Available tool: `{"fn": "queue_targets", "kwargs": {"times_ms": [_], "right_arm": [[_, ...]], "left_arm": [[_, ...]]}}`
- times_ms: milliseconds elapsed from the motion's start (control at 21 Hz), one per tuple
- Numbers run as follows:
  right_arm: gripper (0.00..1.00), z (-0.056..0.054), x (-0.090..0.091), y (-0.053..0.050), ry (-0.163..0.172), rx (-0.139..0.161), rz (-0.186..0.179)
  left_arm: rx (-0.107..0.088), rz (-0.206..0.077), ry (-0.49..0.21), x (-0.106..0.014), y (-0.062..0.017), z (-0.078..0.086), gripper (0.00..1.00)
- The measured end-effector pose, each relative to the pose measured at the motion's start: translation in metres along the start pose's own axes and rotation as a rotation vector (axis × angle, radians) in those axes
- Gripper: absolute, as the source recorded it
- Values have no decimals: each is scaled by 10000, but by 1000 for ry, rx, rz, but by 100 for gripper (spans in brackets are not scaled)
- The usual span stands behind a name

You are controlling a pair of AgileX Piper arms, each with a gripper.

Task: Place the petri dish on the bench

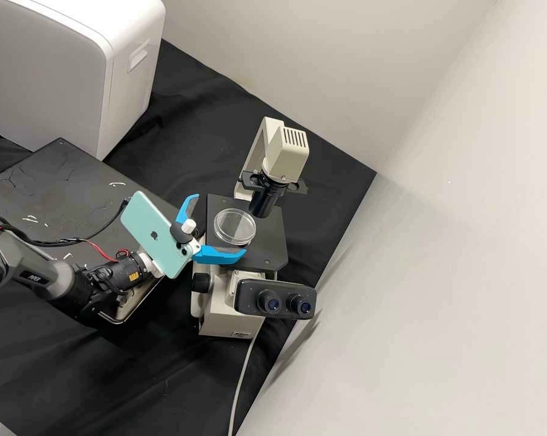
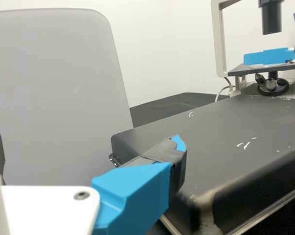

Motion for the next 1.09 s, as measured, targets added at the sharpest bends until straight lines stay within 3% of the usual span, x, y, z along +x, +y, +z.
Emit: {"fn": "queue_targets", "kwargs": {"times_ms": [333, 809, 1095], "right_arm": [[100, 18, 148, -70, -5, 0, -24], [100, 50, 325, -185, -4, -68, -46], [100, 63, 328, -165, -7, -71, -39]], "left_arm": [[14, -15, 5, 13, -29, 1, 100], [23, -24, 6, 19, -49, 6, 100], [30, -30, 11, 27, -61, 2, 100]]}}
